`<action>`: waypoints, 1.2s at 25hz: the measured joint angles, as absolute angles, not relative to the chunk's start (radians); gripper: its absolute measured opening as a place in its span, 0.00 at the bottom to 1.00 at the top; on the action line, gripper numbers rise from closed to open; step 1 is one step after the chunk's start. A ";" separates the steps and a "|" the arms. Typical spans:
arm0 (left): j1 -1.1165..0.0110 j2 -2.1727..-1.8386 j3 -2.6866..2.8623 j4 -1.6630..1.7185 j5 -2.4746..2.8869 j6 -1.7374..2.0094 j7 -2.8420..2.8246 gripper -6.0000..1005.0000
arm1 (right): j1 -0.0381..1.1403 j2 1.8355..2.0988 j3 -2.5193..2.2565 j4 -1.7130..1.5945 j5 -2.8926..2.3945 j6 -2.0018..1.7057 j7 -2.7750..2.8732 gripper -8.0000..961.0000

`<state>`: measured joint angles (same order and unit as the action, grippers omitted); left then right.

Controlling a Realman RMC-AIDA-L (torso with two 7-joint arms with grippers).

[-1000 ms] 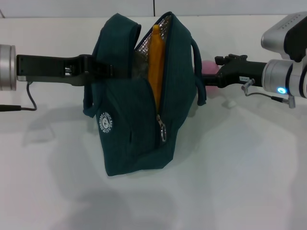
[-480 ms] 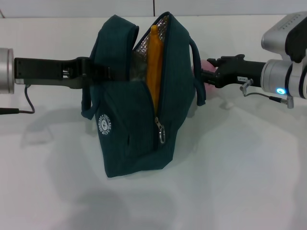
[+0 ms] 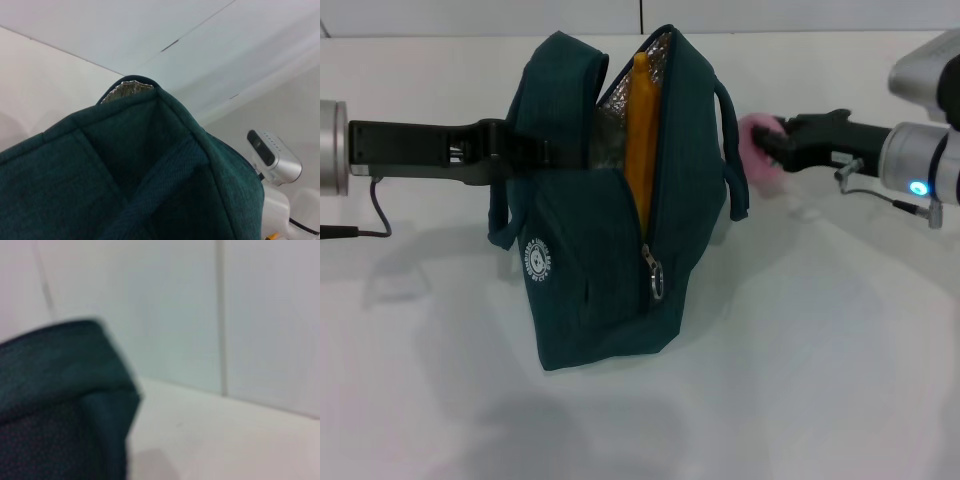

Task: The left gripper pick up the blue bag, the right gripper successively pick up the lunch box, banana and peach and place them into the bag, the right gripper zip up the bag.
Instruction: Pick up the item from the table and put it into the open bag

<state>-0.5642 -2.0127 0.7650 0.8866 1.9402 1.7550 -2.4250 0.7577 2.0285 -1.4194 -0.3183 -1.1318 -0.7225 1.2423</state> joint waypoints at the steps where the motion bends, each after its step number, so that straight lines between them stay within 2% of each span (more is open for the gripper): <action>1: -0.564 -2.013 0.765 0.887 1.940 1.755 -2.424 0.04 | 0.746 2.027 -1.419 -0.327 -1.111 -0.719 1.241 0.29; 9: -0.560 -2.013 0.764 0.887 1.940 1.755 -2.423 0.04 | 0.577 2.020 -1.410 -0.525 -0.952 -0.795 1.184 0.19; 14: -0.554 -2.014 0.764 0.887 1.940 1.755 -2.422 0.04 | 0.542 2.019 -1.375 -0.534 -0.848 -1.050 1.116 0.15; 21: -0.552 -2.014 0.764 0.887 1.940 1.756 -2.419 0.04 | 0.596 2.020 -1.392 -0.540 -0.850 -1.292 1.099 0.09; 30: -0.551 -2.011 0.765 0.887 1.917 1.758 -2.419 0.04 | 0.711 2.026 -1.535 -0.531 -0.848 -1.221 1.099 0.06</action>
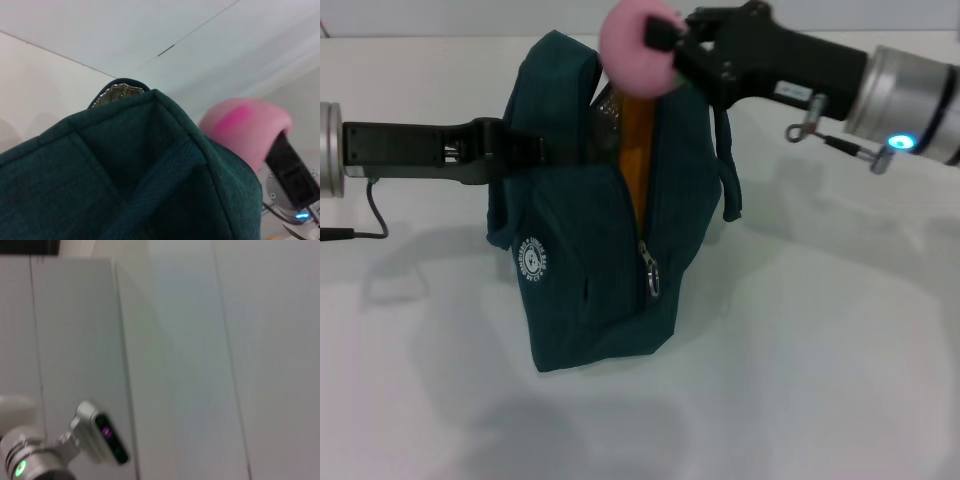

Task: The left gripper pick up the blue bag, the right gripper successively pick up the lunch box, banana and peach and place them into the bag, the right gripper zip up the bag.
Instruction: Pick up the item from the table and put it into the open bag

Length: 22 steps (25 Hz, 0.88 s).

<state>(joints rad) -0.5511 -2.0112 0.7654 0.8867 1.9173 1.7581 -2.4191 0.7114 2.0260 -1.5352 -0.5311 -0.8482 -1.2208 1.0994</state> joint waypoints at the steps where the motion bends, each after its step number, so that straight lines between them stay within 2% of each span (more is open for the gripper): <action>1: -0.551 -2.011 0.765 0.887 1.917 1.758 -2.419 0.04 | 0.723 2.026 -1.559 -0.531 -0.846 -1.202 1.101 0.06; 13: -0.552 -2.010 0.764 0.887 1.916 1.758 -2.419 0.04 | 0.741 2.028 -1.633 -0.529 -0.839 -1.087 1.149 0.06; 22: -0.557 -2.009 0.764 0.887 1.916 1.755 -2.419 0.04 | 0.740 2.025 -1.637 -0.525 -0.842 -1.086 1.151 0.43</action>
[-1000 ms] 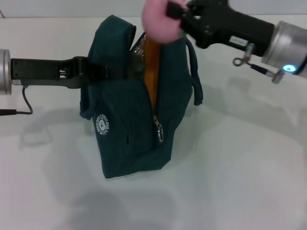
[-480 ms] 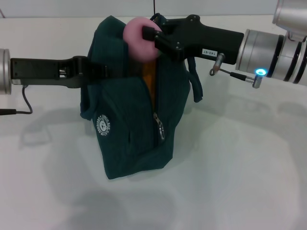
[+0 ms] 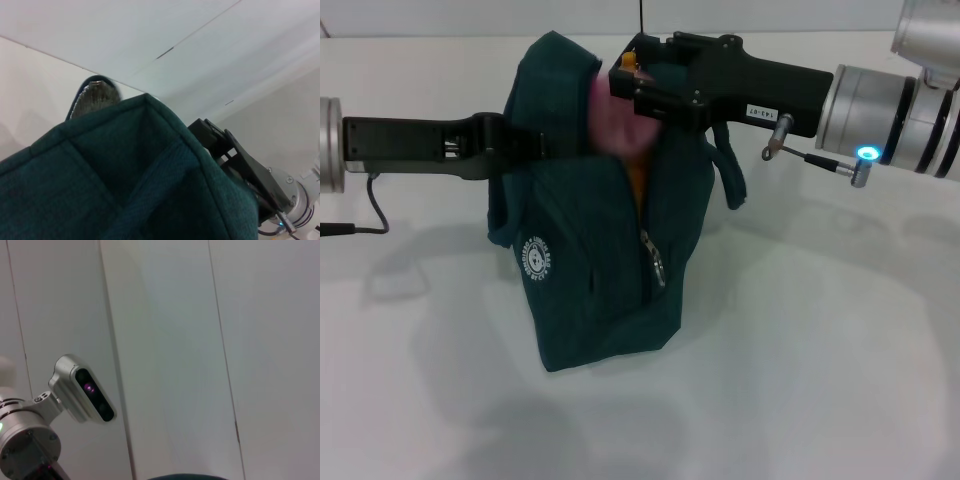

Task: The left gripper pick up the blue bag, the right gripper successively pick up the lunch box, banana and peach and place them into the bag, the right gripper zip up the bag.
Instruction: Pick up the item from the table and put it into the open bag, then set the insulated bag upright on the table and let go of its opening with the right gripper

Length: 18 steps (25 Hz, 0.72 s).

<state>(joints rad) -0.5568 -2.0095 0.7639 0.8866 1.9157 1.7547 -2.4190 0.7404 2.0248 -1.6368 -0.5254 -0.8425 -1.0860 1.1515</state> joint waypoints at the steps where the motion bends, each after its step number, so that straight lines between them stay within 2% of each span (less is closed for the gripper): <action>1: -0.557 -2.009 0.764 0.887 1.916 1.754 -2.419 0.04 | 0.740 2.025 -1.637 -0.524 -0.844 -1.086 1.152 0.47; 8: -0.554 -2.008 0.763 0.887 1.916 1.749 -2.419 0.04 | 0.720 2.024 -1.627 -0.523 -0.843 -1.086 1.150 0.64; 18: -0.545 -2.011 0.762 0.887 1.916 1.749 -2.417 0.04 | 0.619 2.015 -1.433 -0.517 -0.843 -1.062 1.144 0.89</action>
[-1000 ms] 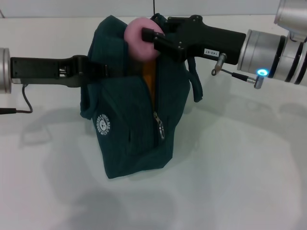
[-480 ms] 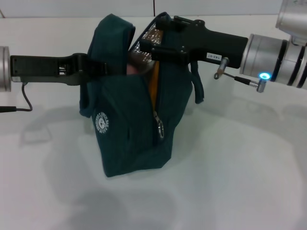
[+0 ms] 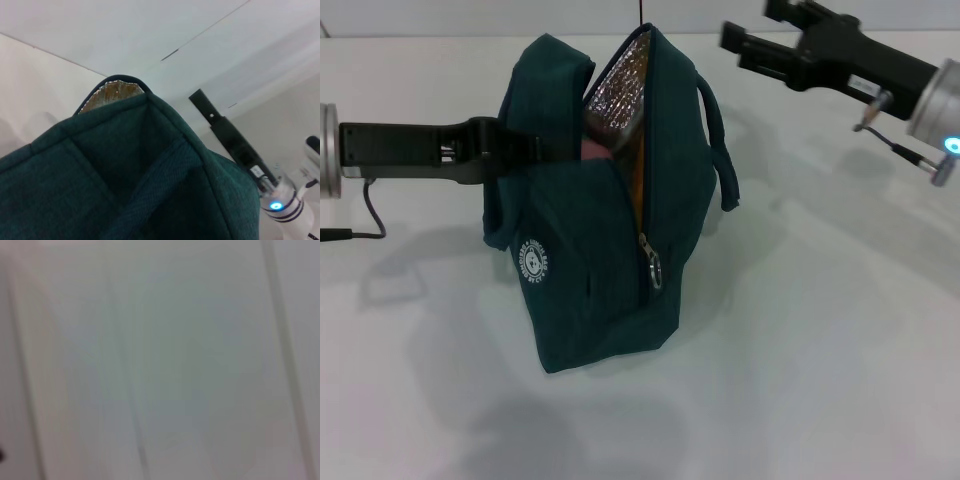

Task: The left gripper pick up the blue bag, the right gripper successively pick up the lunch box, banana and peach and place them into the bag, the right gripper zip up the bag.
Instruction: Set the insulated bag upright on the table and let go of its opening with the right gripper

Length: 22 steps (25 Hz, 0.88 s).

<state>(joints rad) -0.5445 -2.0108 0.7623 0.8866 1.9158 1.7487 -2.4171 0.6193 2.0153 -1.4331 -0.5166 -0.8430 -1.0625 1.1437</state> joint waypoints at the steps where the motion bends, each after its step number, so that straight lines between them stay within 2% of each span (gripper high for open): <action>1: -0.544 -2.011 0.762 0.887 1.916 1.749 -2.417 0.04 | 0.611 2.013 -1.427 -0.513 -0.845 -1.046 1.144 0.89; 6: -0.542 -2.015 0.762 0.887 1.916 1.750 -2.407 0.04 | 0.626 2.011 -1.431 -0.448 -0.870 -0.971 1.147 0.89; 11: -0.542 -2.019 0.762 0.887 1.916 1.750 -2.406 0.04 | 0.666 2.021 -1.448 -0.401 -0.899 -0.923 1.141 0.89; 22: -0.544 -2.022 0.762 0.887 1.916 1.753 -2.405 0.04 | 0.698 2.025 -1.512 -0.400 -0.900 -0.901 1.140 0.88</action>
